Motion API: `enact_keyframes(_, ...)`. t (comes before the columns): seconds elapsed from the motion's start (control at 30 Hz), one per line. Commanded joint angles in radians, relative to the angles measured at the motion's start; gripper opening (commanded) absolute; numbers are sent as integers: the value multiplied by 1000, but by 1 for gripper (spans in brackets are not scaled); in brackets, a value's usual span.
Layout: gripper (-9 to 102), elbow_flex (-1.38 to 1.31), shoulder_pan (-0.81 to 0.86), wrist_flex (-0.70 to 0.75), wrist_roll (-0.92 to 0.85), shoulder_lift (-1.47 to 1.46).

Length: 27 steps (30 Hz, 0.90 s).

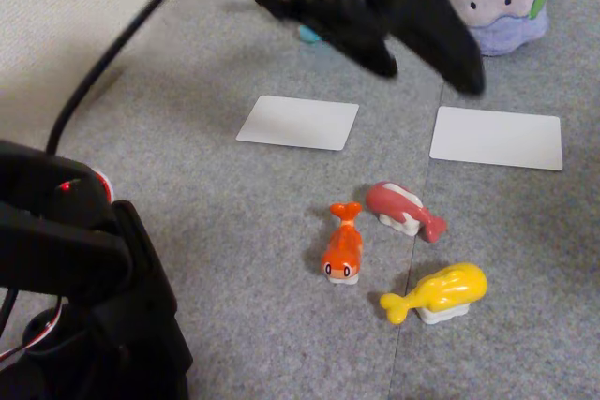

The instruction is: Wooper wants to eat egg sudhi, and Goomy wants to eat shrimp sushi

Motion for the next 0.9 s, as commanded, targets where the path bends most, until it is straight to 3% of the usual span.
enact_keyframes(0.0, 29, -38, 40, -3, -14, -124)
enact_keyframes(0.1, 36, -38, 46, -9, -15, -265)
enact_keyframes(0.53, 35, -35, 216, -109, -43, -509)
enact_keyframes(0.87, 35, -35, 181, -216, -2, -647)
